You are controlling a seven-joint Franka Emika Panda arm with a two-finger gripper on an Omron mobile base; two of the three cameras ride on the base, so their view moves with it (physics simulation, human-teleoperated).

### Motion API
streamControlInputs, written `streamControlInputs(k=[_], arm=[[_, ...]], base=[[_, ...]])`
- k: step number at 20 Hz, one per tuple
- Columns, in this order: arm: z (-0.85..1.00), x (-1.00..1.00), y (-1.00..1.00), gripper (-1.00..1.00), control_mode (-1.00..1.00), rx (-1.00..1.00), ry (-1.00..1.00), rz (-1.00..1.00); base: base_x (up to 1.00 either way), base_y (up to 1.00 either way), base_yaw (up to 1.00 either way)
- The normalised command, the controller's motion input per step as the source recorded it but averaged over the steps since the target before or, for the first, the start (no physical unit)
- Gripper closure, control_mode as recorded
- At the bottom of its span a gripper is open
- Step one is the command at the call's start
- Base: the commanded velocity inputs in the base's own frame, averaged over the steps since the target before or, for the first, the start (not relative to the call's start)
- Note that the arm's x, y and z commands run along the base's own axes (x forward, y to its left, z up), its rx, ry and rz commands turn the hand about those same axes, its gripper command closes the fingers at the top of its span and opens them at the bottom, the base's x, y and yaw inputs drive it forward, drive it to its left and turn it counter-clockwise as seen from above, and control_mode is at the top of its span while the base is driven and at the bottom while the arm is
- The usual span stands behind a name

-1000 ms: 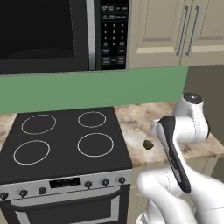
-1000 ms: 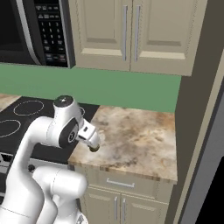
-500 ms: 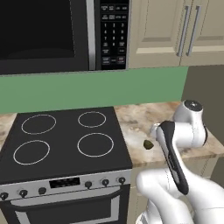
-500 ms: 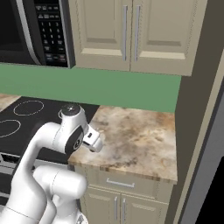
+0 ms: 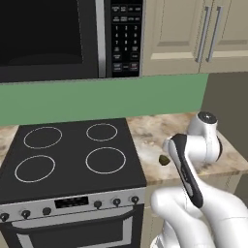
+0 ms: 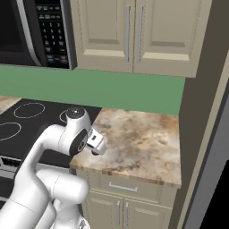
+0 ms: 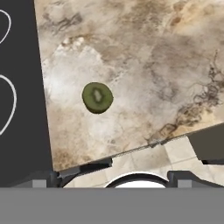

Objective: Place the beer and liquor on the top shelf of the fridge to keep them out of children's reach, and place the kiwi on lower shelves for easy access.

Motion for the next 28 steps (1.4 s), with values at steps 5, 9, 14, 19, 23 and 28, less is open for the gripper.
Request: streamControlInputs(k=[5,9,14,19,23,28], arm=[[-0.29,0.09,0.07,-1.00,-1.00,0.00,0.07,0.00],[-0.30,0.07,0.11,-1.00,-1.00,0.00,0.05,0.00],[-0.18,0.14,0.03,-1.00,-1.00,0.00,0.02,0.00],[-0.12,0.23,0.00,-1.00,-1.00,0.00,0.01,0.00],[-0.14,0.23,0.00,-1.00,-1.00,0.00,0.00,0.00],[-0.16,0.23,0.00,-1.00,-1.00,0.00,0.00,0.00]], base=[[0.00,0.00,0.00],[0.00,0.00,0.00],[0.00,0.00,0.00],[0.00,0.00,0.00],[0.00,0.00,0.00],[0.00,0.00,0.00]])
